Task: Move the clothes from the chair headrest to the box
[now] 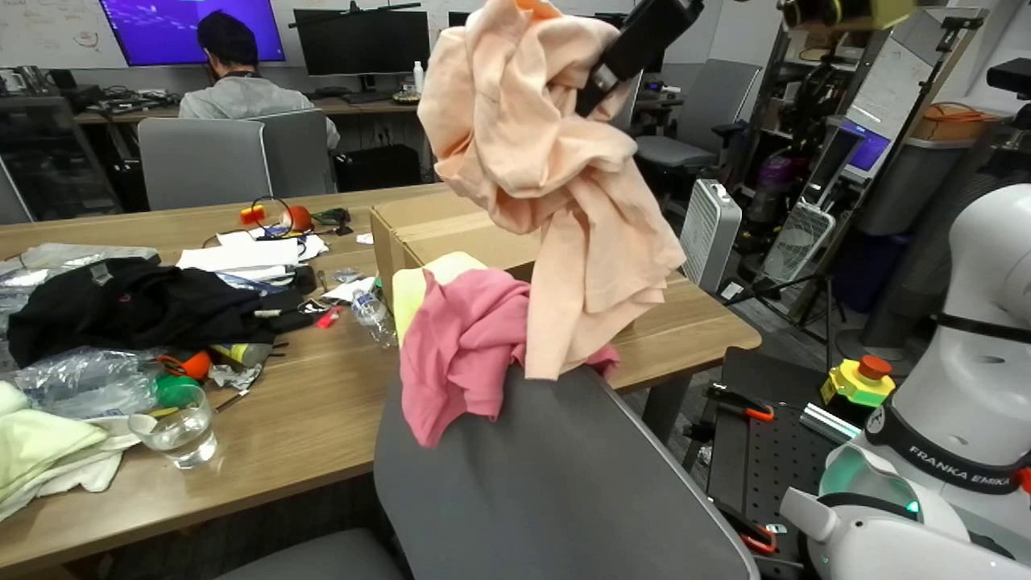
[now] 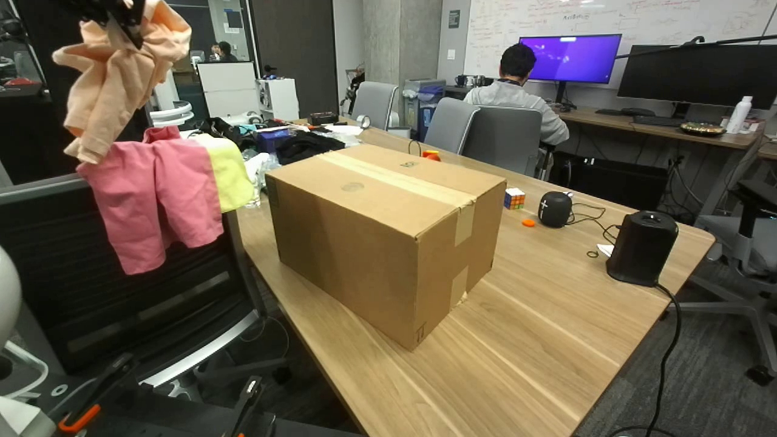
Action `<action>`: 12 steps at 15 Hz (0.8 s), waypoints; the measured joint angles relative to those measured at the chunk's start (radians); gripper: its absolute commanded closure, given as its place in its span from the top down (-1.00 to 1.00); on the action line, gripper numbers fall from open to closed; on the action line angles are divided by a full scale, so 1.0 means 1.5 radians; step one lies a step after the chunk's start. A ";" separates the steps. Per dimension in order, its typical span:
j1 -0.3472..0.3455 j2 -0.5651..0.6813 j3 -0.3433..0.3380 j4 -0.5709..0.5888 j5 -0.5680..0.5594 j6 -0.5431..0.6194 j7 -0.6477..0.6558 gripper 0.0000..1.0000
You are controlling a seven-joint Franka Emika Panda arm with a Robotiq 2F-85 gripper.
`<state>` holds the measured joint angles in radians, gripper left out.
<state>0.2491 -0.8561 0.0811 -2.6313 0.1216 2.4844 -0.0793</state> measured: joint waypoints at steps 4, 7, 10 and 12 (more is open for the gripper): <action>-0.071 0.060 0.001 0.013 -0.055 0.051 0.003 -0.74; -0.150 0.123 0.007 0.025 -0.123 0.103 0.023 -0.74; -0.244 0.190 0.028 0.048 -0.205 0.146 0.069 -0.74; -0.306 0.226 0.049 0.067 -0.264 0.165 0.111 -0.74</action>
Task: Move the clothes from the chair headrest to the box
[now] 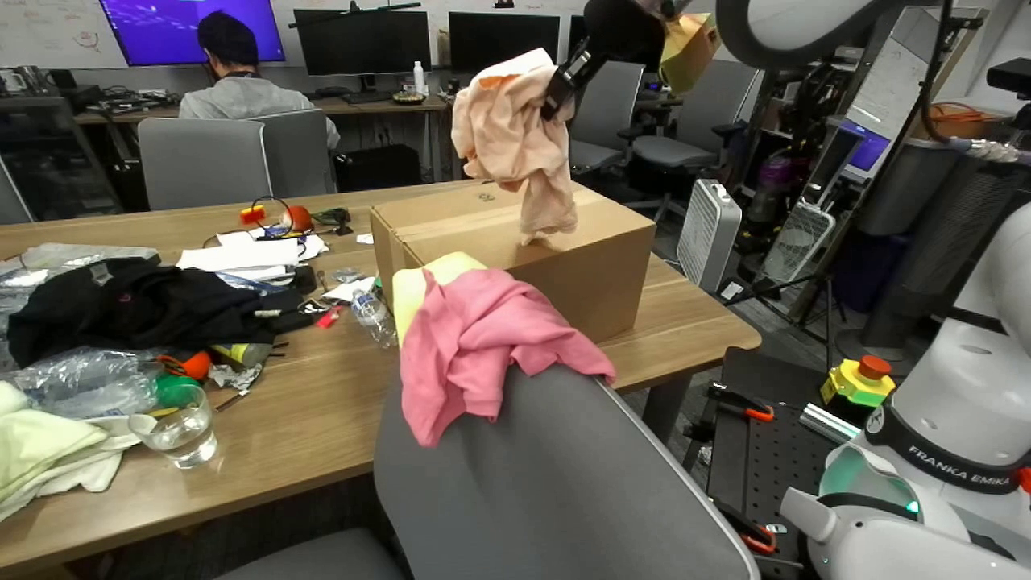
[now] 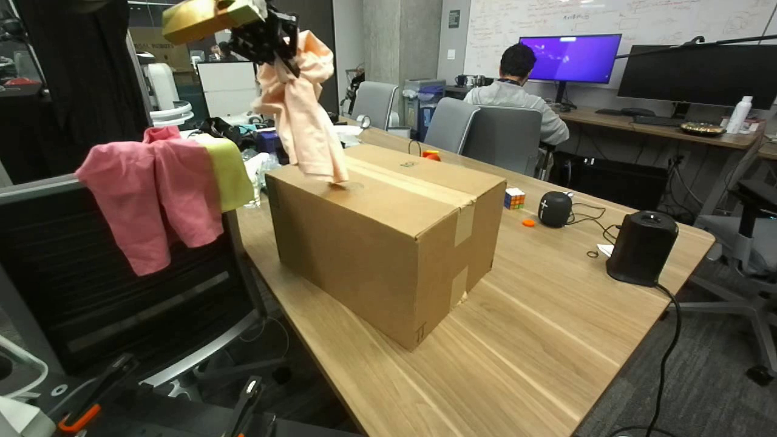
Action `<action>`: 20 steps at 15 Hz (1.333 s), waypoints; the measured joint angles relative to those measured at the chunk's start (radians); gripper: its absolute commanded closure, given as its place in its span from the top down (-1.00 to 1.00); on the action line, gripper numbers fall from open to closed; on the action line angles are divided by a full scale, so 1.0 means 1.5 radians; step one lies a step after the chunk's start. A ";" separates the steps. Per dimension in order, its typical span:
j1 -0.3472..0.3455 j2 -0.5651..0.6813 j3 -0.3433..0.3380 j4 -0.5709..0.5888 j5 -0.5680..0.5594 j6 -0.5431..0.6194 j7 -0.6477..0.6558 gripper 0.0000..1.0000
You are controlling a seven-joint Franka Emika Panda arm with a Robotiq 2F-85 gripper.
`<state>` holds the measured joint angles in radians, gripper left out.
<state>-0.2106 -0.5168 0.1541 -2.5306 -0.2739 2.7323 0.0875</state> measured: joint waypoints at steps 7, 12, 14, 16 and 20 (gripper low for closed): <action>-0.173 0.067 0.061 0.076 -0.222 0.002 0.197 -0.51; -0.242 0.084 0.095 0.101 -0.301 -0.006 0.263 0.36; -0.248 0.084 0.100 0.103 -0.314 -0.010 0.263 0.68; -0.250 0.084 0.102 0.103 -0.323 -0.015 0.262 0.98; -0.194 0.083 0.065 0.099 -0.343 -0.080 0.240 1.00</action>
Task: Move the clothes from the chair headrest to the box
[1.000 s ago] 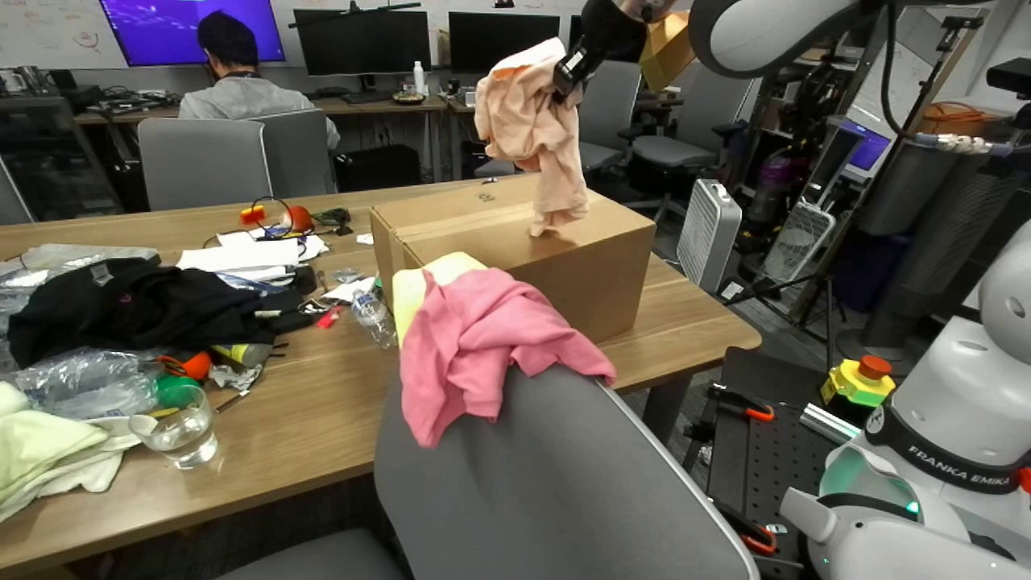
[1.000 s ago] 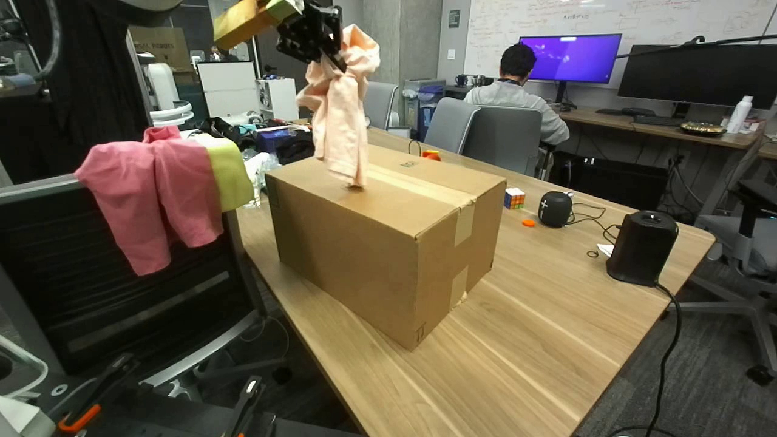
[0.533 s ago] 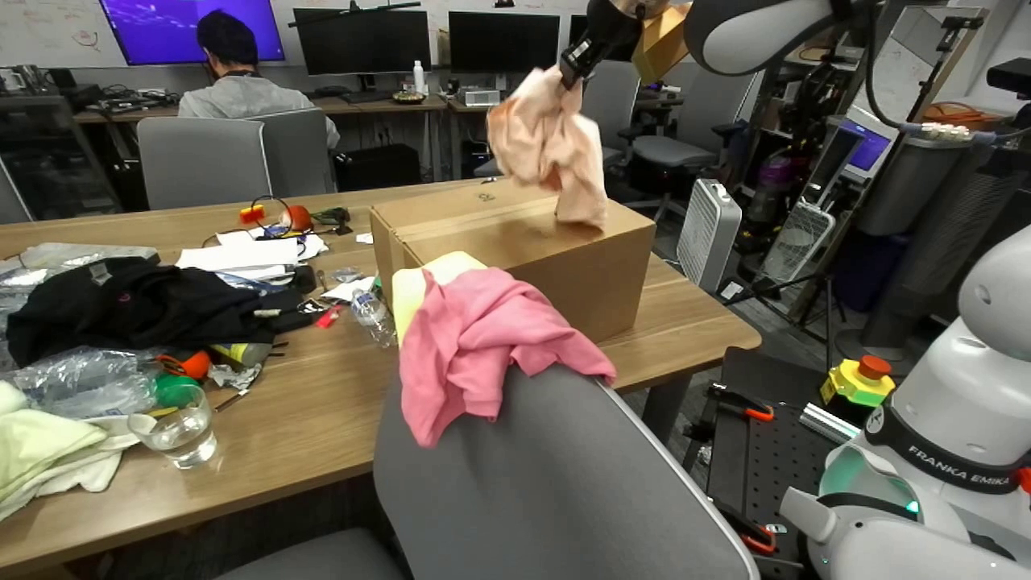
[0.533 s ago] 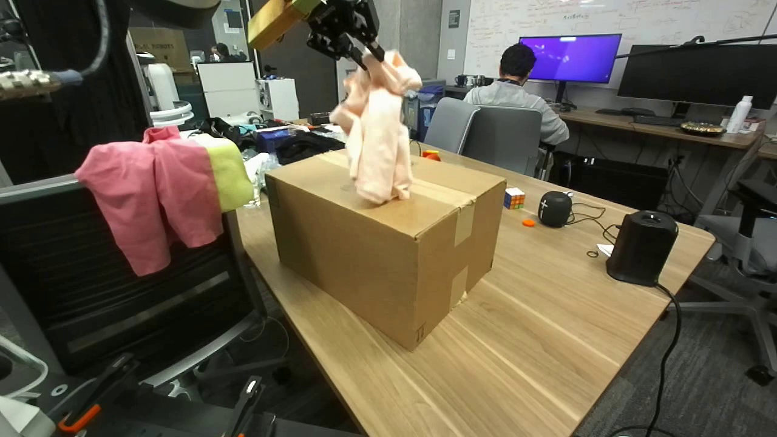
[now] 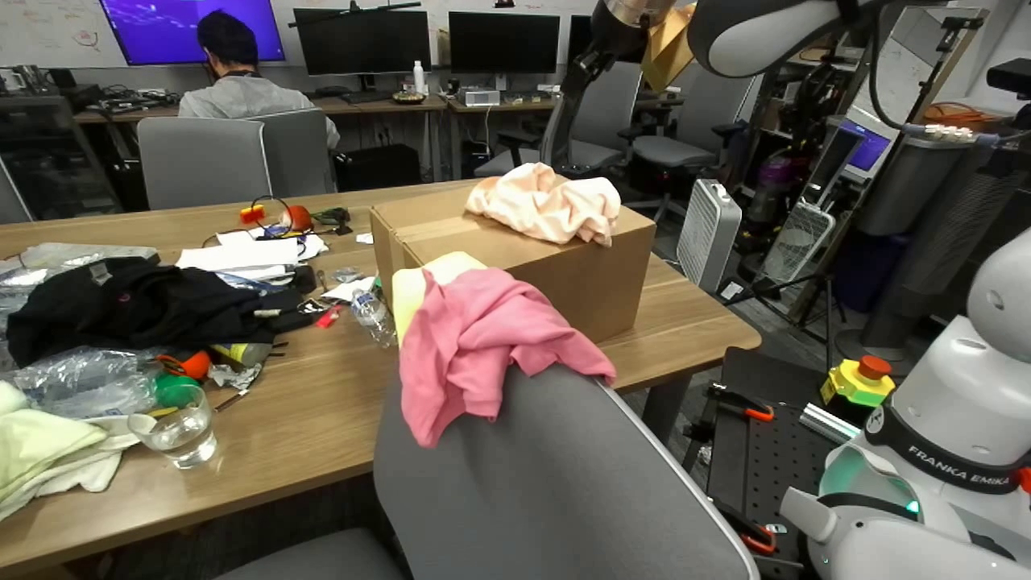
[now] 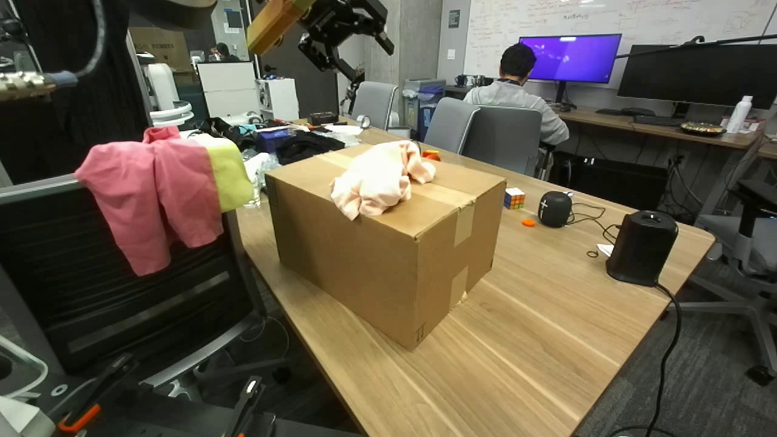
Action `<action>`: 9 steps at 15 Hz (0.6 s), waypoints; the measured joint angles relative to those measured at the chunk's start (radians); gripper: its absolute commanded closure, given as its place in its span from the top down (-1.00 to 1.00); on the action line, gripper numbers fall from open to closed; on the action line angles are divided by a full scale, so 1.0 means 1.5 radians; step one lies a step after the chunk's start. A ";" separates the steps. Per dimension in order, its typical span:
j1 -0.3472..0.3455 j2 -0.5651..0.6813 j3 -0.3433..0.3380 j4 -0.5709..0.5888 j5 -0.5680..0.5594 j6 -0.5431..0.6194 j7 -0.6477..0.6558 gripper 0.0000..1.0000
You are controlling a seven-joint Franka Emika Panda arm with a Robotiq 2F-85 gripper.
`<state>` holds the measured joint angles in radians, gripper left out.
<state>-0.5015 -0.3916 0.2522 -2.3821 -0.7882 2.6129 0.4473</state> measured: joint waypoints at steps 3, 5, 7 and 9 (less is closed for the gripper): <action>0.096 -0.003 -0.049 -0.024 0.005 -0.056 -0.069 1.00; 0.164 -0.017 -0.080 -0.050 0.036 -0.089 -0.140 1.00; 0.223 -0.045 -0.105 -0.077 0.072 -0.123 -0.220 1.00; 0.270 -0.078 -0.120 -0.103 0.104 -0.151 -0.294 1.00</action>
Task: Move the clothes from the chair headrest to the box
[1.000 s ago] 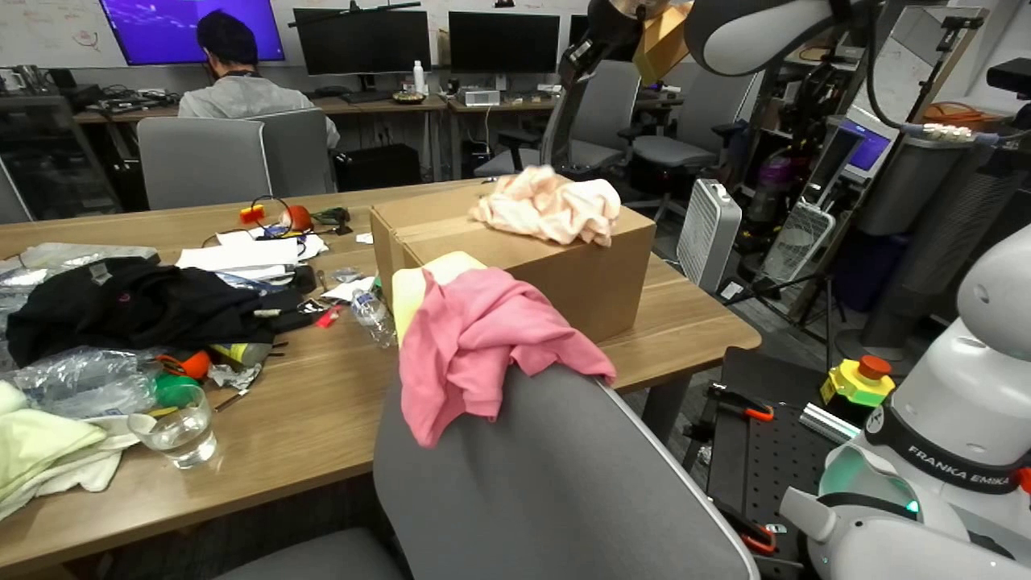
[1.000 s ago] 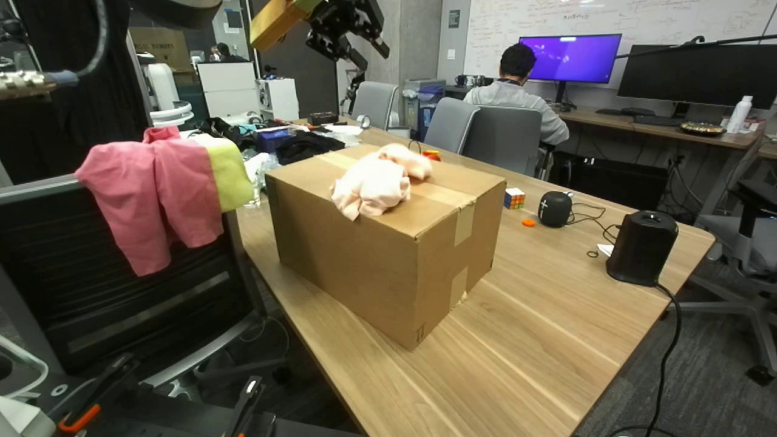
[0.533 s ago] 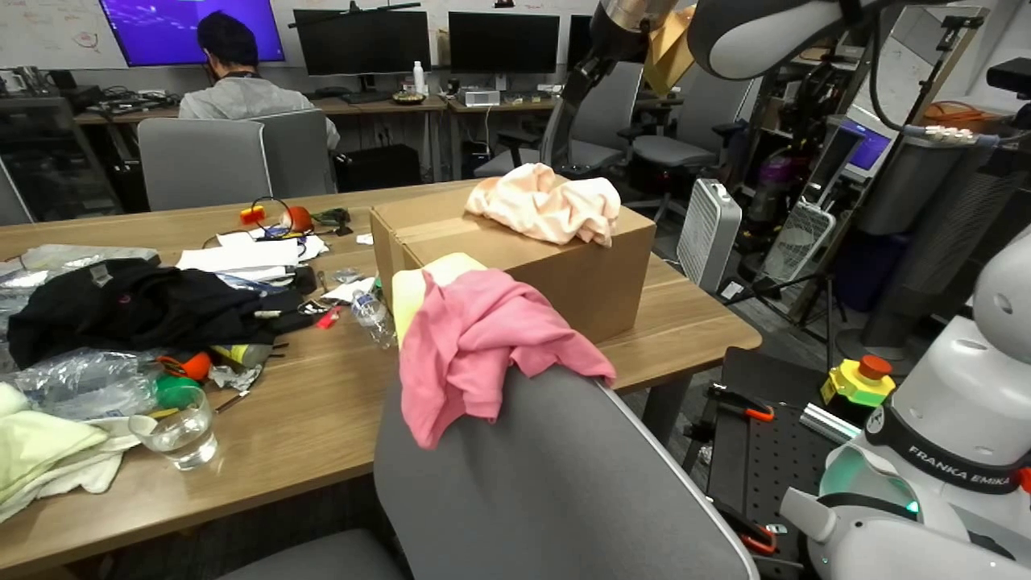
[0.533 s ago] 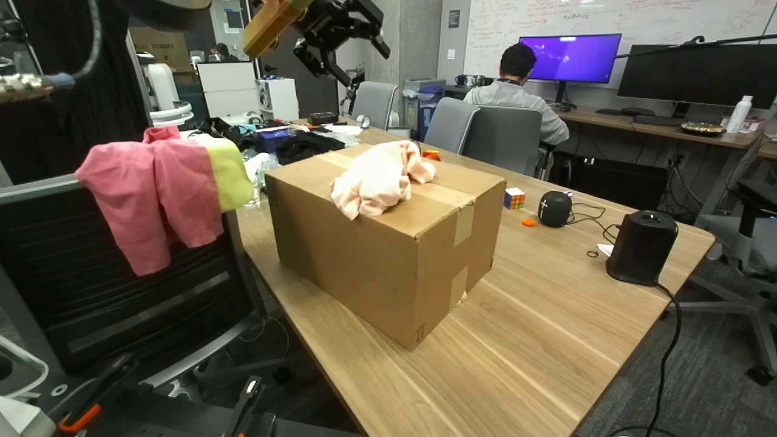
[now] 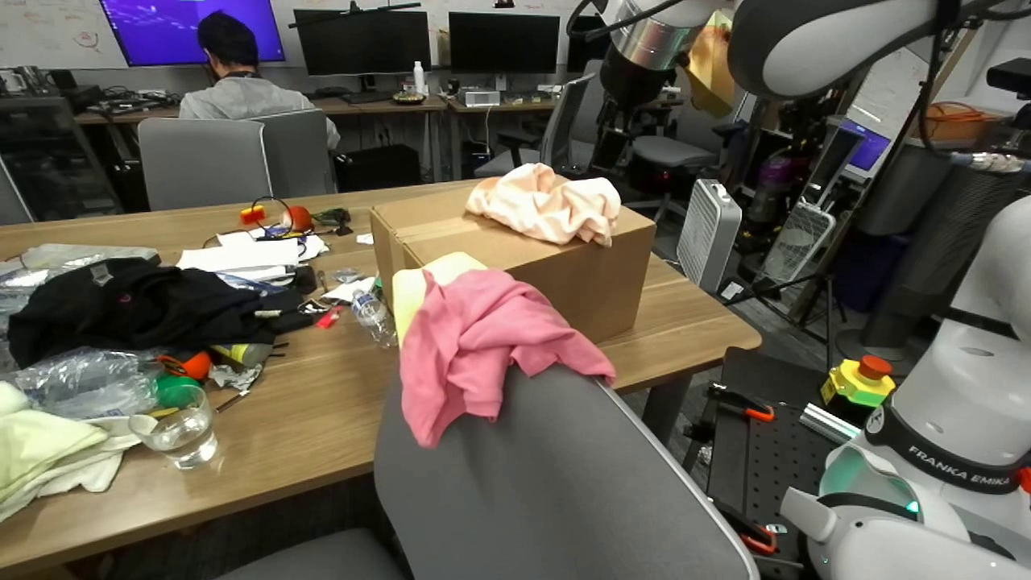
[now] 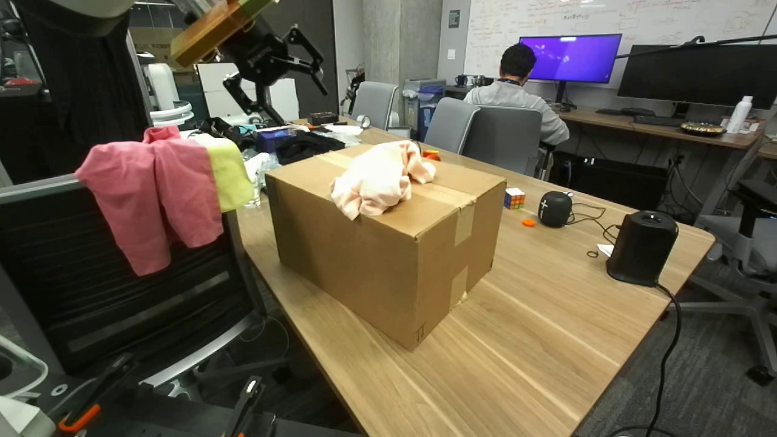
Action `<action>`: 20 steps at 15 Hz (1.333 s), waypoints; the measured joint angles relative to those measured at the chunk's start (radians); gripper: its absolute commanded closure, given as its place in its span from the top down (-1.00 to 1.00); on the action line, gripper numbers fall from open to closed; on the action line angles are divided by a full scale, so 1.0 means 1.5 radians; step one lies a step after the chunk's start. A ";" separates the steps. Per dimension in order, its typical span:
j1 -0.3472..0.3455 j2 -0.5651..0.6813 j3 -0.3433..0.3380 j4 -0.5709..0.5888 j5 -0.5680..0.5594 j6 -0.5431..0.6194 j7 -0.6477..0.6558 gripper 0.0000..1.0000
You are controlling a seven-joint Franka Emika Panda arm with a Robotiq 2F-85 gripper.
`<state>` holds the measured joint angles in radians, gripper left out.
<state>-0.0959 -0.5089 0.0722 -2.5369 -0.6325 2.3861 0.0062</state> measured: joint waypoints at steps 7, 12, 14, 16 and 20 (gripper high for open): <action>0.115 -0.082 -0.014 -0.050 0.126 -0.059 -0.157 1.00; 0.176 -0.097 -0.005 -0.079 0.183 -0.064 -0.176 1.00; 0.197 -0.099 0.005 -0.092 0.199 -0.064 -0.176 1.00; 0.215 -0.100 0.017 -0.102 0.212 -0.058 -0.174 1.00; 0.241 -0.101 0.039 -0.118 0.255 -0.033 -0.150 1.00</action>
<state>0.2658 -0.6598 0.1315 -2.7139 -0.2498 2.3363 -0.2185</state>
